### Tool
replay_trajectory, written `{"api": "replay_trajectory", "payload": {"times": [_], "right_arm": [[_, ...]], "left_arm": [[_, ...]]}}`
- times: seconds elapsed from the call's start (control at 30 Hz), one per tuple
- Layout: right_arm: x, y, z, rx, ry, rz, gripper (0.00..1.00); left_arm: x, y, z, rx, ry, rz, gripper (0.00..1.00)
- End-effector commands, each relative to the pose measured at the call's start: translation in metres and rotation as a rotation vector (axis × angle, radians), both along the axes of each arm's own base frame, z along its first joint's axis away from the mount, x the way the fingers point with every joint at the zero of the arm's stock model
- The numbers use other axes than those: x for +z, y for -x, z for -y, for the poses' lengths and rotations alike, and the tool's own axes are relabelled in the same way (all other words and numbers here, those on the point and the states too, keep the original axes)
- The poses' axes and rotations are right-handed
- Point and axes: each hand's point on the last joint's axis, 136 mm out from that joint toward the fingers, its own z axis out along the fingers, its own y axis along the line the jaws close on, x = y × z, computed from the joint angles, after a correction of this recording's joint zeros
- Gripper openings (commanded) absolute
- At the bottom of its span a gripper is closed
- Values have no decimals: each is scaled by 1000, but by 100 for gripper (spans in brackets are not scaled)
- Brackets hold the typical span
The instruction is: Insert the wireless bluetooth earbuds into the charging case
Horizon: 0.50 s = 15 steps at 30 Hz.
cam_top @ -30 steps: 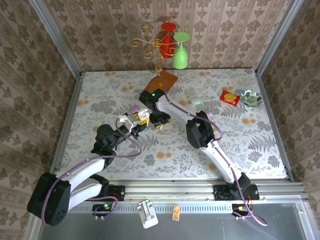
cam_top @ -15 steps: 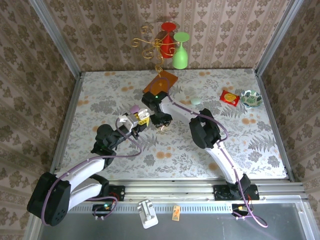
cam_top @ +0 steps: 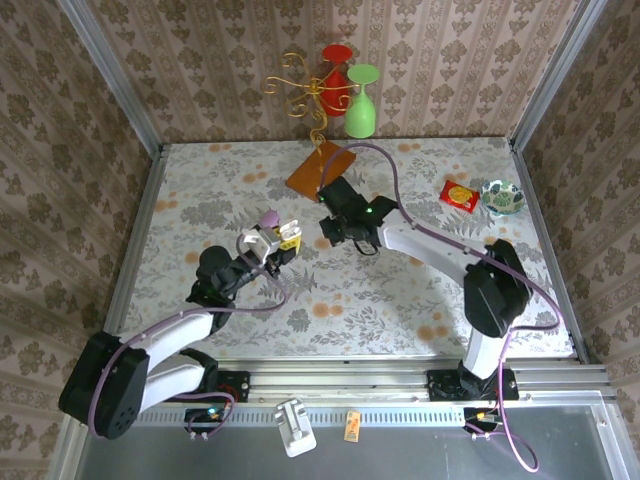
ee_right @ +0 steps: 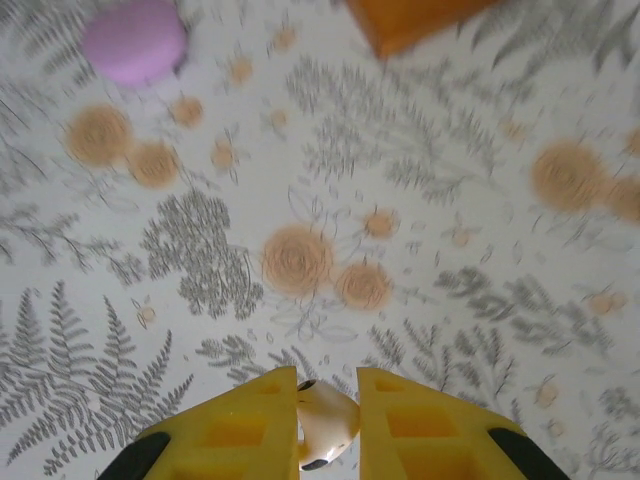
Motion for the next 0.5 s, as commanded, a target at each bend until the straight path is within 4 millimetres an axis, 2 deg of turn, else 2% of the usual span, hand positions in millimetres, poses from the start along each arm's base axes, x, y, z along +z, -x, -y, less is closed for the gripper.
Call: {"api": "replay_trajectory", "payload": {"times": [0.0, 0.23, 0.33, 0.47], "right_arm": [[42, -3, -9, 46, -38, 181, 19], [93, 22, -27, 161, -81, 349, 19], [107, 34, -38, 226, -100, 386, 19], [116, 46, -54, 298, -112, 412, 19]], "left_arm": [[4, 2, 2, -27, 34, 0, 0], [-3, -3, 5, -38, 31, -26, 0], [-8, -6, 4, -36, 23, -50, 0], [-10, -5, 6, -60, 26, -71, 0]]}}
